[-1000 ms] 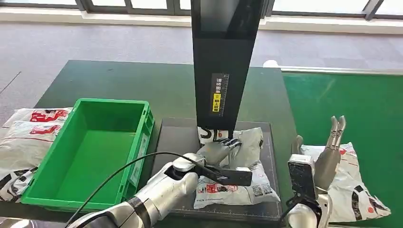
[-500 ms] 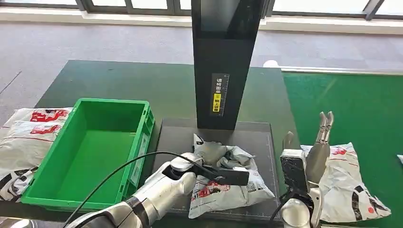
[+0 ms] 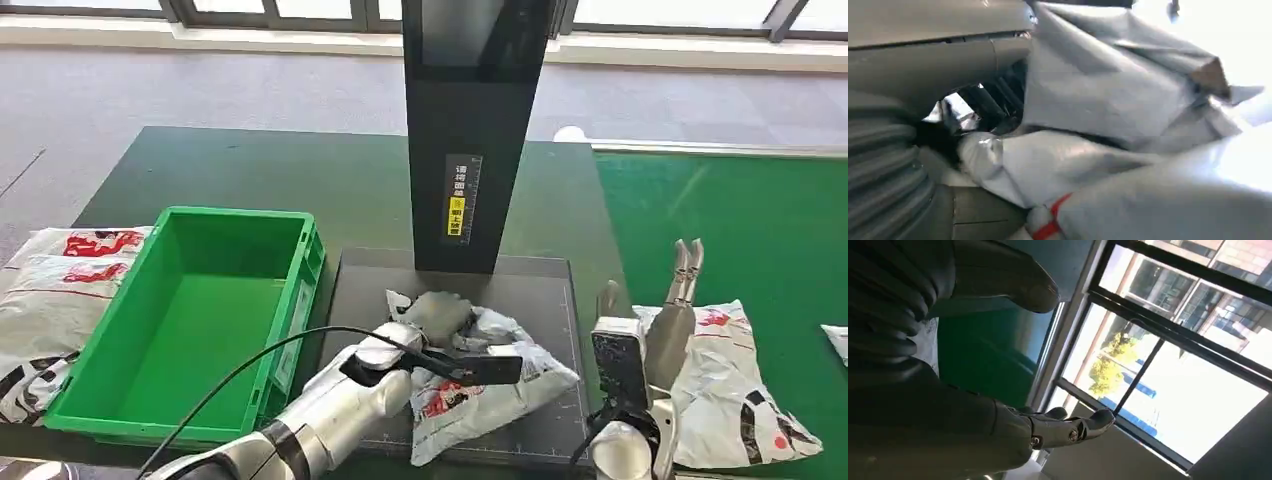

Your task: Moved the parcel from conveyor to table for the left to box.

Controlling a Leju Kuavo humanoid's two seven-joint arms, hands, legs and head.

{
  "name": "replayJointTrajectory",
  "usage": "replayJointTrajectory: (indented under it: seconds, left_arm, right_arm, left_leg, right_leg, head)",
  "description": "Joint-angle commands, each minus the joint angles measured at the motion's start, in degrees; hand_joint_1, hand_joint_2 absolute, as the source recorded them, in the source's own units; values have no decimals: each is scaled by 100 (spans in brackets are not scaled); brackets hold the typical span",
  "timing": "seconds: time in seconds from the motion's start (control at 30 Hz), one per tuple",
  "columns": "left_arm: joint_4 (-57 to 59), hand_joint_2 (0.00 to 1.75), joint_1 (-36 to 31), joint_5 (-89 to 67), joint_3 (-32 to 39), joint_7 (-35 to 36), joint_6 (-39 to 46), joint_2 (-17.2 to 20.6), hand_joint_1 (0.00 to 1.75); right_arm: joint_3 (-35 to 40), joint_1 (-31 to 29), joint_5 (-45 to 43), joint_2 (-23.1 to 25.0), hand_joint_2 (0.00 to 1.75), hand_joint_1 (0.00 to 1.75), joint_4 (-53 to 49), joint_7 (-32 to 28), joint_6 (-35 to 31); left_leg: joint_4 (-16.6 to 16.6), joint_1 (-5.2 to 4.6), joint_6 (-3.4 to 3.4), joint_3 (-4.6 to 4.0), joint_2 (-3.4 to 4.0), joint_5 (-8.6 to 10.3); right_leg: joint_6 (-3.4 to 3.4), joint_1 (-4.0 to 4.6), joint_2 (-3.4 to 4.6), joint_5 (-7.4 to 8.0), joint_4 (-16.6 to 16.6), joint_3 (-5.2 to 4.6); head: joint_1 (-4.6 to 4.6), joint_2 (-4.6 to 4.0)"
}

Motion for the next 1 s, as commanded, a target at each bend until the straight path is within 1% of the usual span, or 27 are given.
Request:
replayJointTrajectory:
  seconds: [0.03,0.13,0.2,0.37,0.4,0.43,0.47,0.5,0.57,0.6,0.67,0.73,0.8,0.83,0.87,0.93,1.0]
  left_arm:
    - [-2146,175,544,-279,1144,184,959,552,175]
    - [-2099,175,572,-315,1147,147,953,514,175]
    - [-2099,175,572,-315,1147,147,953,514,175]
    - [-2099,175,572,-315,1147,147,953,514,175]
    - [-2120,175,608,-321,1233,163,1241,468,175]
    - [-2236,175,689,-99,1597,141,2302,428,175]
    - [-2525,175,765,138,1794,28,2596,528,175]
    - [-2683,175,802,205,1896,-16,2629,593,175]
    - [-2903,175,844,344,2085,-115,2698,640,175]
    - [-2939,175,844,360,2129,-157,2714,626,175]
    - [-2904,175,796,362,2145,-195,2737,586,175]
    - [-2802,175,740,309,2241,-104,2961,530,175]
    - [-2705,175,692,414,2606,87,3397,565,175]
    - [-2747,175,713,470,2832,48,3397,588,175]
    - [-2812,175,741,530,3202,-53,3397,544,175]
    - [-2720,175,717,602,3692,-301,3397,547,175]
    - [-2807,175,720,574,4186,-456,3397,445,175]
  right_arm:
    - [-80,257,-51,-48,175,0,-408,11,104]
    - [-74,221,-51,-50,175,0,-354,11,87]
    - [-74,221,-51,-50,175,0,-354,11,87]
    - [-74,221,-51,-50,175,0,-354,11,87]
    - [-68,219,-50,-57,175,0,-350,8,76]
    - [-23,220,-58,-90,175,0,-293,6,71]
    - [8,217,-64,-116,175,0,-238,0,35]
    - [19,205,-86,-133,175,0,-189,-13,15]
    - [6,194,-115,-135,175,0,-185,-35,-31]
    - [-11,199,-129,-130,175,0,-202,-43,-49]
    - [-57,228,-170,-122,175,0,-273,-45,-56]
    - [-94,265,-195,-97,175,0,-330,-56,-53]
    - [-131,328,-198,-58,175,0,-402,-69,-70]
    - [-144,355,-197,-47,175,0,-427,-78,-75]
    - [-162,386,-195,-39,175,0,-453,-83,-86]
    - [-204,429,-188,-31,175,0,-468,-94,-84]
    - [-222,461,-207,-53,175,0,-430,-112,-90]
  left_leg:
    - [-4,0,-3,-8,15,2]
    - [-18,1,-3,-2,26,9]
    - [-7,2,-2,-6,15,5]
    - [-19,2,-1,-13,21,16]
    - [-15,2,-1,-13,17,14]
    - [-7,2,-1,-10,13,7]
    - [-5,1,-1,-3,15,2]
    - [-14,2,-2,-6,30,8]
    - [-4,4,-3,-5,26,0]
    - [-11,3,-4,-5,32,4]
    - [-14,3,-5,-5,21,8]
    - [-11,5,-3,-8,9,9]
    - [-12,5,-1,-9,12,11]
    - [-9,4,-1,-6,14,7]
    - [-14,5,-2,-8,17,11]
    - [-16,5,-3,-5,30,10]
    - [-28,7,-5,-8,36,19]
  right_leg:
    - [-5,1,11,5,0,-14]
    - [-8,2,18,14,-13,-12]
    - [-5,3,10,7,-5,-12]
    - [-7,3,12,20,-17,-19]
    - [-6,2,9,16,-13,-17]
    - [-5,2,7,9,-7,-13]
    - [-3,1,10,4,-4,-7]
    - [-6,2,23,14,-11,-15]
    - [-5,4,21,6,-2,-12]
    - [-8,4,25,11,-6,-16]
    - [-9,4,13,11,-9,-13]
    - [-7,6,2,9,-9,-12]
    - [-6,6,5,12,-10,-14]
    - [-4,4,8,7,-5,-11]
    - [-6,6,10,13,-11,-14]
    - [-7,5,22,15,-11,-16]
    - [-11,7,25,25,-21,-19]
  head:
    - [0,-2]
    - [0,0]
    - [0,0]
    - [0,0]
    - [0,0]
    - [0,0]
    - [0,-2]
    - [0,-2]
    - [0,-2]
    - [0,-2]
    - [-2,0]
    - [-2,0]
    - [0,0]
    - [0,0]
    - [0,-2]
    - [0,-2]
    - [0,-2]
